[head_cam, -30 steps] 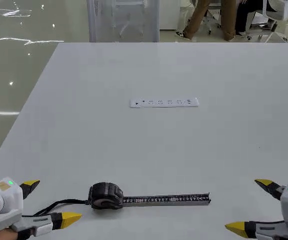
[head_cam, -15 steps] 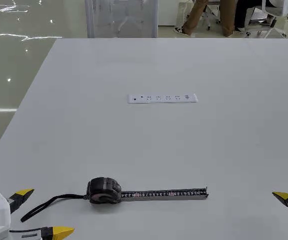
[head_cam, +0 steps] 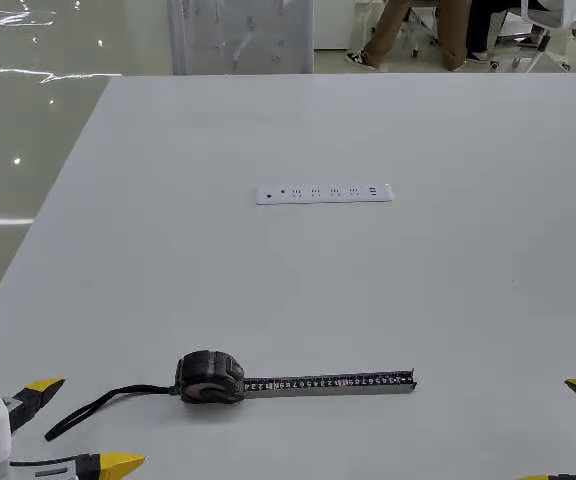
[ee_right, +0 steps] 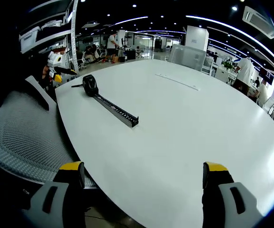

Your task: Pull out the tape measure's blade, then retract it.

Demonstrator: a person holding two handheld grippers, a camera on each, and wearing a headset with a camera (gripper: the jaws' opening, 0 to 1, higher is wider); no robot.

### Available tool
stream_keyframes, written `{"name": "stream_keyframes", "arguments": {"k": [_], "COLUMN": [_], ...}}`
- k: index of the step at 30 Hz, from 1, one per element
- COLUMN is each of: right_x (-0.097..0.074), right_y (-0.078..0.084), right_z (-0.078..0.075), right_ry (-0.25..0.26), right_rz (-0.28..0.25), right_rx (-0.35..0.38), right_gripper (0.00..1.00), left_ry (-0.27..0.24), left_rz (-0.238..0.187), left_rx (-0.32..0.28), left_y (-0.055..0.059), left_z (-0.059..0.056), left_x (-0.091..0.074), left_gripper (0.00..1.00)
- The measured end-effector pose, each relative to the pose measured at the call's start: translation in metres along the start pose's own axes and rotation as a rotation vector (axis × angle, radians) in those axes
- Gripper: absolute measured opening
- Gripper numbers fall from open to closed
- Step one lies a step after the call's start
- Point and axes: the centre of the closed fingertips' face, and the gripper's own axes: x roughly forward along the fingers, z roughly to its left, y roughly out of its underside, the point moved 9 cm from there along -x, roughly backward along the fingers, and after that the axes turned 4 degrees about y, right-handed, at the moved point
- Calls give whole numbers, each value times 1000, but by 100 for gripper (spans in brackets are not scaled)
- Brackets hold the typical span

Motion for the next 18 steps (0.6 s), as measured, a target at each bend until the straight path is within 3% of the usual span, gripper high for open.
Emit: {"name": "stream_keyframes", "arguments": {"k": [2,5,13,18], "right_x": [-2,-5,-9,-10], "right_y": [1,1,1,1], "right_z": [1,2,1,3], "right_ry": [-4,-4,-9,-6], "right_rz": [1,1,-3,-8], "right_rx": [-4,-6,8,8], "right_gripper": [100,100,98,99], "left_ry": [2,-10,-23,-34], "left_rz": [-1,31,17,9], "left_rx": [0,-6,-1,-35], "left_y": [2,5,0,-2], "left_z": [-1,1,2,2], "left_x": [0,0,-3,-4], "left_gripper": [100,100,100,100]}}
